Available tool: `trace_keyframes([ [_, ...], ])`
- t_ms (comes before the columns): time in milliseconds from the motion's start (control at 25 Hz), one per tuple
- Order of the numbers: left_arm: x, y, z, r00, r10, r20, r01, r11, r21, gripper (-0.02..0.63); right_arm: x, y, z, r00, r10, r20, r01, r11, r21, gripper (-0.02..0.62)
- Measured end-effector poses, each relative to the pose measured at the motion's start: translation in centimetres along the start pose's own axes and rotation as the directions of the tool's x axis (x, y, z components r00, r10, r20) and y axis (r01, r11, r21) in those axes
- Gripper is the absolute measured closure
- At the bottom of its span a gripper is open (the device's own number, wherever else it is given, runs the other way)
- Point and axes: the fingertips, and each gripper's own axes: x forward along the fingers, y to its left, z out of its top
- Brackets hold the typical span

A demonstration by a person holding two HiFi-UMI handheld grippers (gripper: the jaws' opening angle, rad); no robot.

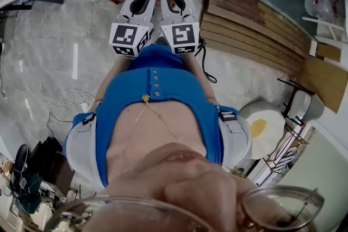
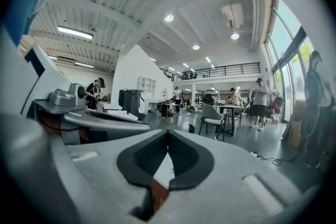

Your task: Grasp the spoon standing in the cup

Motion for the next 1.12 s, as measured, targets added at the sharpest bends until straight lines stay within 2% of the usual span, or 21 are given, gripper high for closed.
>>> trace_keyframes([
  [600,5.4,-0.9,-0.6,0.999,0.041,-0.005,-0.041,0.999,0.004,0.606,1.2,-5.3,-1.3,0.999,0.036,-0.013,-0.036,0.999,0.003,0.594],
  [920,6.1,-0.3,-0.9,0.999,0.024,-0.023,-0.023,1.000,0.005,0.606,2.2,-5.3,-1.8,0.999,0.031,-0.029,-0.031,0.999,0.019,0.594],
  [1120,7.4,0.2,-1.0,0.999,-0.020,-0.038,0.020,1.000,-0.002,0.606,3.0,-6.2,-2.0,0.999,-0.013,-0.043,0.014,0.999,0.028,0.594],
])
